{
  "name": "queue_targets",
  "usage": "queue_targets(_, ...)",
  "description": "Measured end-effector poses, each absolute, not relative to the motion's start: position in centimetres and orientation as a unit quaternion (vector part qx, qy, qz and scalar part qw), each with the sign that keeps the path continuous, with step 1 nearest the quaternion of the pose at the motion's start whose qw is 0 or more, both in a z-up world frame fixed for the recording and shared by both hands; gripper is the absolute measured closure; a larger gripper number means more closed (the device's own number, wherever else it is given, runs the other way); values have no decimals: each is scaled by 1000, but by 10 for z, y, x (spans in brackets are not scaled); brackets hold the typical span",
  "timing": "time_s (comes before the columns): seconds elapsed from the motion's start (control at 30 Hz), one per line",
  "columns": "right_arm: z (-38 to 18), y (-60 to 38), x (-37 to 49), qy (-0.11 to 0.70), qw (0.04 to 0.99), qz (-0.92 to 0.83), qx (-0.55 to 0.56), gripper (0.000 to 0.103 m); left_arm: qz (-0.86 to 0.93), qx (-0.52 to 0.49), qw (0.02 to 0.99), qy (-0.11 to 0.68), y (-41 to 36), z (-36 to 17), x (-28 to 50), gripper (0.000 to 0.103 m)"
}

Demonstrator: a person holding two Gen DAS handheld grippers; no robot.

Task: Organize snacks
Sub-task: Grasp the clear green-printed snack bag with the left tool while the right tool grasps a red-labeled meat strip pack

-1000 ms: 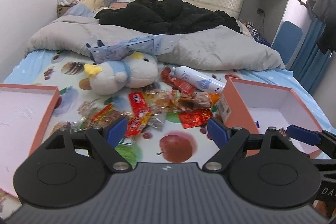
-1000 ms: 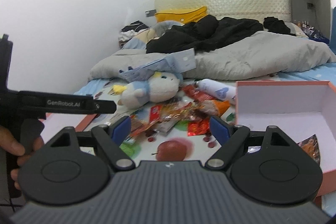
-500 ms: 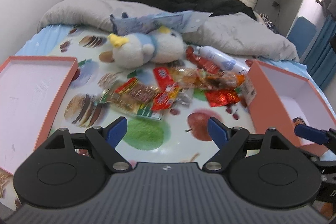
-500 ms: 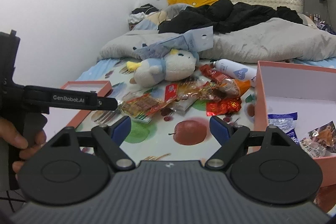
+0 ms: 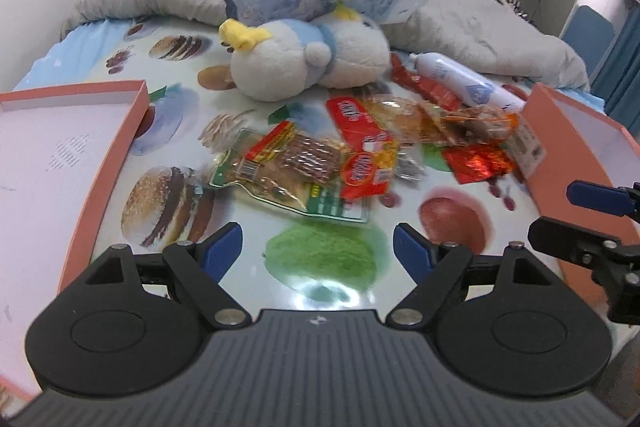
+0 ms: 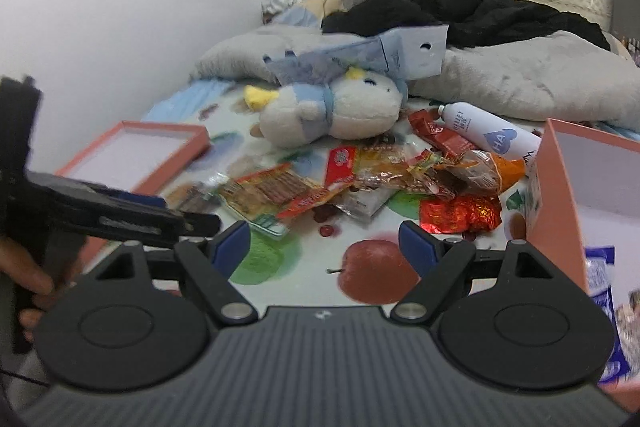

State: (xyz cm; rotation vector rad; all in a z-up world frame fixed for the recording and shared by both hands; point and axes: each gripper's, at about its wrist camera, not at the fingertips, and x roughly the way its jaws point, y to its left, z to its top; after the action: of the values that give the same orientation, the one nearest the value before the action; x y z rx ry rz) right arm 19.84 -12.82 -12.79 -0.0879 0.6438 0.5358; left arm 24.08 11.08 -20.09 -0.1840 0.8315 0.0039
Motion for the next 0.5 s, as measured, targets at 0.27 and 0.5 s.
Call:
queue_targets(0.27,-161,-115,246,364,892,267,10,26,-10,-73,909,410,132,-228,290,18)
queue_targets(0.5,-191,-95,292,416,853,289,127,41,5,-76,903,423,162,-251,325,17)
